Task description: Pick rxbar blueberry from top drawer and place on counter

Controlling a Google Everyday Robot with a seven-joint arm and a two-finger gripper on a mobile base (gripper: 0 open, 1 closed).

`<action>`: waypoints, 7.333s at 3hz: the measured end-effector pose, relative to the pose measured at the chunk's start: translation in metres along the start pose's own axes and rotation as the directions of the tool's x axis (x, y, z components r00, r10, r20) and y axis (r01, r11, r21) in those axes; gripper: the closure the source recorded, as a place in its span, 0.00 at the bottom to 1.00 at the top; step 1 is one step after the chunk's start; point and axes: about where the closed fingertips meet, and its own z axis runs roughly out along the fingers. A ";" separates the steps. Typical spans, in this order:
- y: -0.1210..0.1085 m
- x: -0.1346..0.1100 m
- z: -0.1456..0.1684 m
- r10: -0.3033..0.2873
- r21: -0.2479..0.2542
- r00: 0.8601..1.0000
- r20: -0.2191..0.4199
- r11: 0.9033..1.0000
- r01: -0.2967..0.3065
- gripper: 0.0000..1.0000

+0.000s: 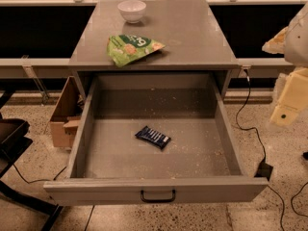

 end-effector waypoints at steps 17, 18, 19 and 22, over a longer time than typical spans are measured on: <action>0.002 -0.145 0.432 0.169 -0.205 0.961 -0.219 0.955 -0.215 0.26; 0.005 -0.142 0.431 0.177 -0.206 0.957 -0.228 0.952 -0.225 0.50; 0.005 -0.142 0.431 0.177 -0.206 0.957 -0.228 0.952 -0.225 0.73; -0.009 -0.139 0.367 0.177 -0.230 0.977 -0.120 0.952 -0.201 1.00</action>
Offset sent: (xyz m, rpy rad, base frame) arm 0.0374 0.0232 -0.0034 -0.1013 -0.0707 -0.0017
